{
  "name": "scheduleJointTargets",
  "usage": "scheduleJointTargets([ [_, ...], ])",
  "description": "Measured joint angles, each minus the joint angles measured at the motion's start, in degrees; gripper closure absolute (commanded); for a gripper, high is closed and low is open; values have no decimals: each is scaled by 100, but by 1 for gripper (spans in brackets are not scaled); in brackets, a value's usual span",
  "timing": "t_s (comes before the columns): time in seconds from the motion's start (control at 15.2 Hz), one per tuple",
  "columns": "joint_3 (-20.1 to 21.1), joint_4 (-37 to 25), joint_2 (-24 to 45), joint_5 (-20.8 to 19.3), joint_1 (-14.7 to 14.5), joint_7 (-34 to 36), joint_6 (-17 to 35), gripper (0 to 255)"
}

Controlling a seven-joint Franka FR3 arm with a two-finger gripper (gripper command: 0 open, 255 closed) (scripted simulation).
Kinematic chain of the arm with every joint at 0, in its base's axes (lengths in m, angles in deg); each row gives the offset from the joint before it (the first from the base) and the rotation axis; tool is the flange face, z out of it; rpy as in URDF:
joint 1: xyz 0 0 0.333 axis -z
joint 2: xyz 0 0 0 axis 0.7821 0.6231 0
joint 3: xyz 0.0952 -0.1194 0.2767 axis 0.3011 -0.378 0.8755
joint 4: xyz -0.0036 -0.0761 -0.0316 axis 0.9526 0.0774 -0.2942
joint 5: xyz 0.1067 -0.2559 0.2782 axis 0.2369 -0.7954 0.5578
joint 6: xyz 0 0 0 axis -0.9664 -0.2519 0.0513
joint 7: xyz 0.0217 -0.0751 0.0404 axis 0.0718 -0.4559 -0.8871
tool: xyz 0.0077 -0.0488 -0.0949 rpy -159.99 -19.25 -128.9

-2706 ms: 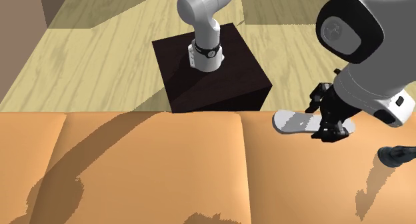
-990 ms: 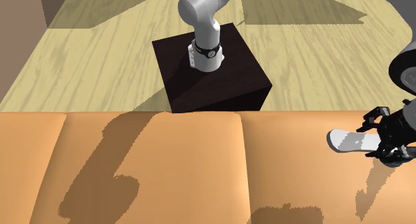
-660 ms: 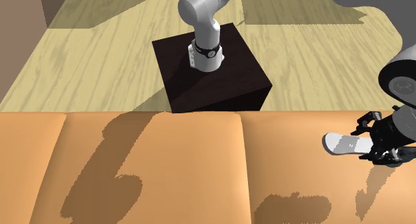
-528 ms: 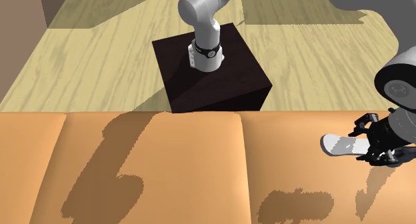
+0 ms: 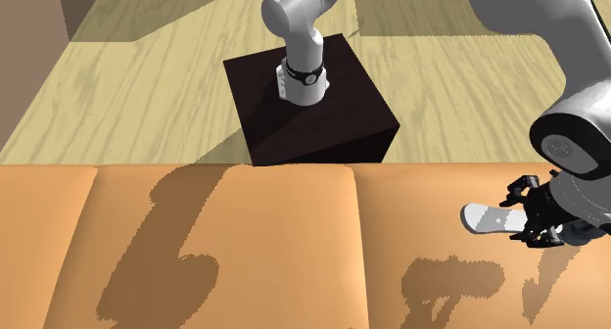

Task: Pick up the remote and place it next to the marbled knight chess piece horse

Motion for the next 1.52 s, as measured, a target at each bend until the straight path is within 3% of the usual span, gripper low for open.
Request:
scheduleJointTargets([
  [0.66,52,87,443,69,25,-34,529,255],
  [1.12,58,107,493,78,28,-39,600,255],
  [1.19,58,106,493,78,28,-39,600,0],
  [1.52,58,104,493,78,29,-39,600,0],
])
